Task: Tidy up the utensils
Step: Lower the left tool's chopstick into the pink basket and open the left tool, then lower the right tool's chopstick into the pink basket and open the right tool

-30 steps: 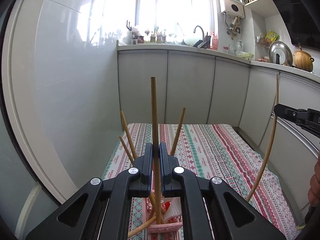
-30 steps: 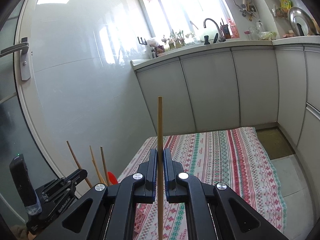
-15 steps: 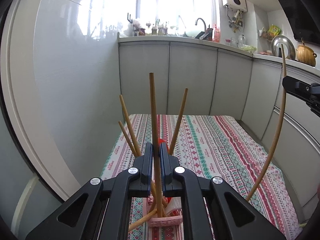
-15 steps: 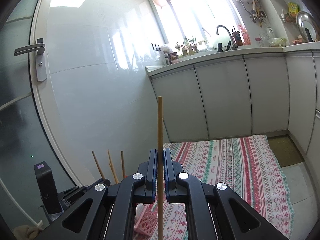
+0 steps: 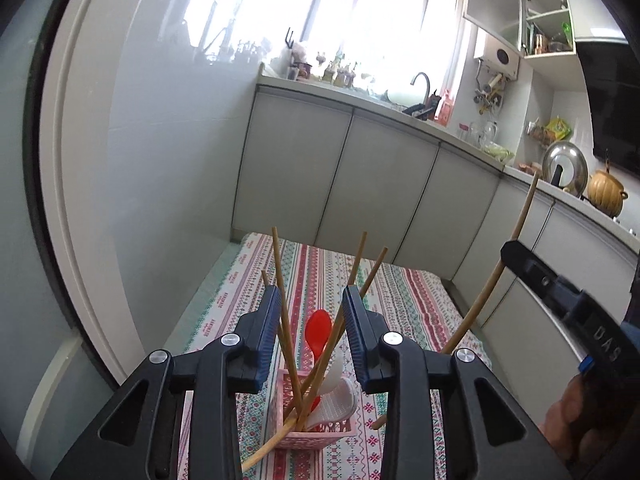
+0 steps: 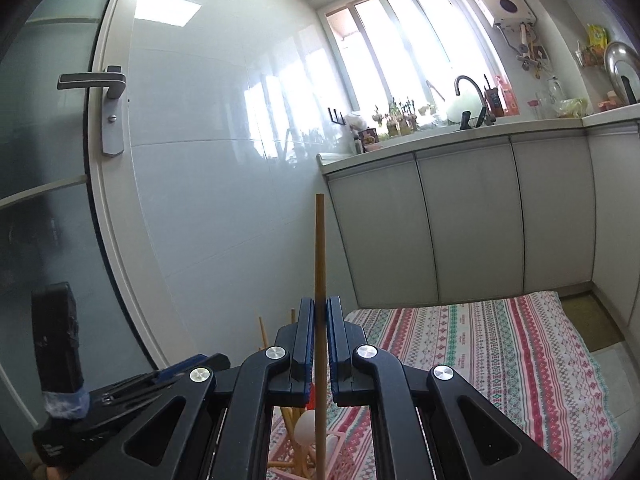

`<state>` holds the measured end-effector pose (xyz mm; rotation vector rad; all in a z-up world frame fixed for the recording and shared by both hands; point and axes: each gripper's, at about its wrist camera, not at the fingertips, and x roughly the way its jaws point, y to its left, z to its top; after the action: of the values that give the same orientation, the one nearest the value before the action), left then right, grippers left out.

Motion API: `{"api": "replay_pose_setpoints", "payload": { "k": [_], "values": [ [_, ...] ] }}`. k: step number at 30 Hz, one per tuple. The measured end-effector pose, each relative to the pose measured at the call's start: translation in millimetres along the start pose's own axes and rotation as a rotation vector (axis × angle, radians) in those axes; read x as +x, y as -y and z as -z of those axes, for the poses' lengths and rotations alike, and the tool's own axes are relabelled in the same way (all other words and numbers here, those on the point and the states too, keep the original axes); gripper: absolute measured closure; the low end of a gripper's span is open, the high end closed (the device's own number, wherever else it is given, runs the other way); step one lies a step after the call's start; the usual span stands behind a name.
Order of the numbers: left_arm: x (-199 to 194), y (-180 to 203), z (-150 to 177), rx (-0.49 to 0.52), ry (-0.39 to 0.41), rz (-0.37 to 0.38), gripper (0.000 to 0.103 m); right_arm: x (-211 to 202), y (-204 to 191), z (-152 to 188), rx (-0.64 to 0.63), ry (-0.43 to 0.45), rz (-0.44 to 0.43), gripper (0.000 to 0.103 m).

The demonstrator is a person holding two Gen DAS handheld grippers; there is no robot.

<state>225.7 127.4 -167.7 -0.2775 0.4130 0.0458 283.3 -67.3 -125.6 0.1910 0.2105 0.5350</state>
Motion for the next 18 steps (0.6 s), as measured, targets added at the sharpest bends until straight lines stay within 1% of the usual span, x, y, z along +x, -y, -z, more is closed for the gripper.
{"api": "replay_pose_setpoints", "payload": {
  "k": [2, 6, 7, 10, 14, 18],
  "values": [
    [-6.2, -8.0, -6.2, -0.032, 0.000, -0.007, 0.067, 4.8, -3.5, 1.9, 0.003, 0.009, 0.003, 0.097],
    [-14.9, -25.2, -14.5, -0.082, -0.001, -0.066, 0.054, 15.1, -8.9, 10.2, 0.008, 0.008, 0.018, 0.097],
    [-16.4, -30.5, -15.5, -0.097, -0.002, -0.074, 0.053, 17.6, -10.7, 12.6, 0.003, 0.009, 0.025, 0.097],
    [-14.4, -42.6, -18.3, -0.133, -0.024, -0.086, 0.053, 23.9, -17.8, 19.7, -0.014, 0.017, 0.049, 0.097],
    [-7.0, -51.8, -20.5, -0.143, -0.066, -0.111, 0.053, 31.2, -29.2, 31.6, -0.045, 0.022, 0.076, 0.097],
    [-2.5, -58.5, -19.9, -0.145, -0.089, -0.139, 0.053, 34.9, -42.3, 50.4, -0.096, 0.002, 0.091, 0.097]
  ]
}}
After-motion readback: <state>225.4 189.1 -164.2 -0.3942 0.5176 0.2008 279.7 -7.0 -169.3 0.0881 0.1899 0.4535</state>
